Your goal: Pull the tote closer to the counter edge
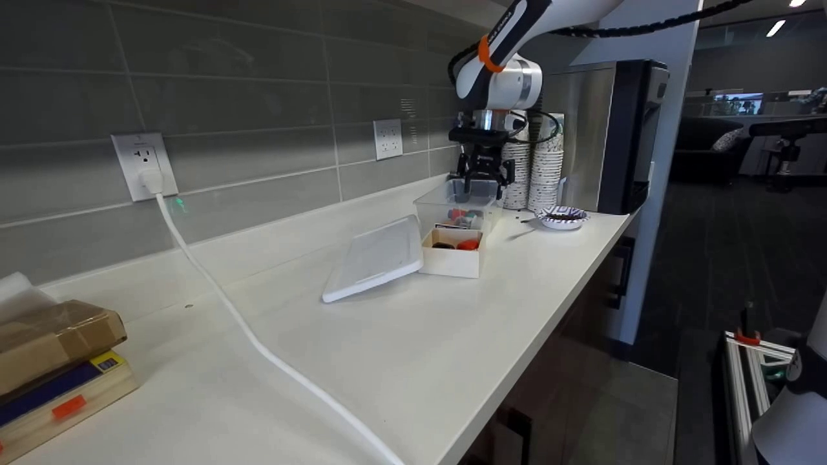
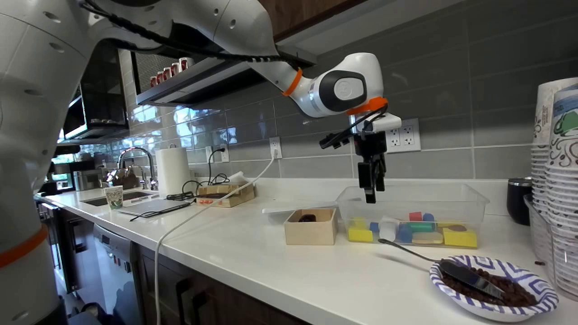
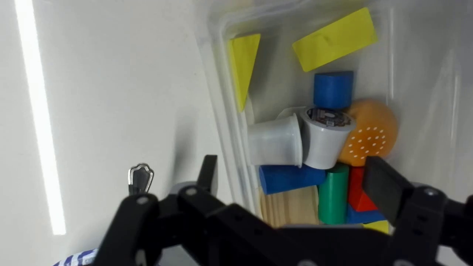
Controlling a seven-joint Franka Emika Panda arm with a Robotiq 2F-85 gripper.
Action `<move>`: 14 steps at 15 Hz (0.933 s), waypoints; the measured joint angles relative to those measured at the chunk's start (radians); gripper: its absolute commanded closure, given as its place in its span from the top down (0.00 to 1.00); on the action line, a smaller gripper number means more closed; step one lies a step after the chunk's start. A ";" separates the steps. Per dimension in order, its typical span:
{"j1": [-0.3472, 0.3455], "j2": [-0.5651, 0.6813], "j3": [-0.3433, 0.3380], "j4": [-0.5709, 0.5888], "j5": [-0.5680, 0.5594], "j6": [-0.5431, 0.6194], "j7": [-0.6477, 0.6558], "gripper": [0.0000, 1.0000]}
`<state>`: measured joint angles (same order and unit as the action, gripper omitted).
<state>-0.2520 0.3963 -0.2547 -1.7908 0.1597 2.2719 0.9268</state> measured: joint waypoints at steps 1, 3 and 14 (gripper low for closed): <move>0.000 0.016 0.000 0.012 0.000 0.000 0.004 1.00; 0.003 0.045 0.000 0.031 0.000 -0.003 0.016 1.00; 0.005 0.115 -0.007 0.073 0.000 -0.134 0.092 1.00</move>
<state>-0.2472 0.5110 -0.2614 -1.7175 0.1597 2.1384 1.0192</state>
